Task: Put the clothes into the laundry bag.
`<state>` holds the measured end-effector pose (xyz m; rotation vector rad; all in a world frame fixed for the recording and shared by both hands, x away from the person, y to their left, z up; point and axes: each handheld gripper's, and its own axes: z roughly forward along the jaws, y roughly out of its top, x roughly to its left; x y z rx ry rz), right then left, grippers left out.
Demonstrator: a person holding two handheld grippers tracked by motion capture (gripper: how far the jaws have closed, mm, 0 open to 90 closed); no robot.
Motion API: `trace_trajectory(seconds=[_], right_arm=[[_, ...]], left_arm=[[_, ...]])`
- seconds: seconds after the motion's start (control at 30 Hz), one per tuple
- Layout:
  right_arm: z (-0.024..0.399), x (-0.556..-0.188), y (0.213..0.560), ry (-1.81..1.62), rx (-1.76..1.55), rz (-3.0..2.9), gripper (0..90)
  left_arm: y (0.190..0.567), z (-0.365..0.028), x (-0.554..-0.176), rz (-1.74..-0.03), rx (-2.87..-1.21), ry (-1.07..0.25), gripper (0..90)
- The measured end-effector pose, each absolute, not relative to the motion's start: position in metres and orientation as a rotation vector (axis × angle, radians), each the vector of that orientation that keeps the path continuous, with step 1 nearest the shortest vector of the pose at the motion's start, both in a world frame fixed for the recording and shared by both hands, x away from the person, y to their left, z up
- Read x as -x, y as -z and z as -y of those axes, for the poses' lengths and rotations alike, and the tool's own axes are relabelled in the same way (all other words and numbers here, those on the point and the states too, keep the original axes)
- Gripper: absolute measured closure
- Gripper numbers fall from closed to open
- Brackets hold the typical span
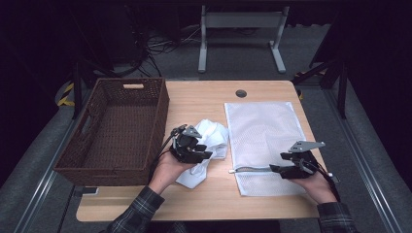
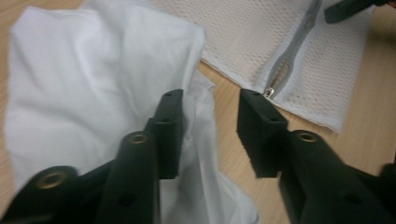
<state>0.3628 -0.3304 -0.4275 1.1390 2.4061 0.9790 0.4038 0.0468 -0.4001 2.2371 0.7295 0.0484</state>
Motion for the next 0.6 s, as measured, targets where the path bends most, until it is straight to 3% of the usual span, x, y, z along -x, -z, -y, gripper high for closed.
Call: trace_trajectory(seconds=[0.07,0.2,0.4,0.6], right_arm=[[0.335,-0.364,0.428,-0.972,-1.155,-2.402,45.3],[0.343,-0.366,0.429,-0.964,-1.178,-2.390,57.1],[0.356,-0.370,0.431,-0.917,-1.218,-2.376,75.3],[0.366,-0.374,0.435,-0.864,-1.224,-2.374,86.8]], left_arm=[[0.403,-0.039,-0.401,-0.710,-2.245,-0.037,77.0],[0.410,-0.022,-0.393,-0.711,-2.264,-0.058,77.3],[0.420,0.004,-0.381,-0.642,-2.299,-0.033,89.9],[0.431,0.029,-0.370,-0.564,-2.317,0.027,90.0]])
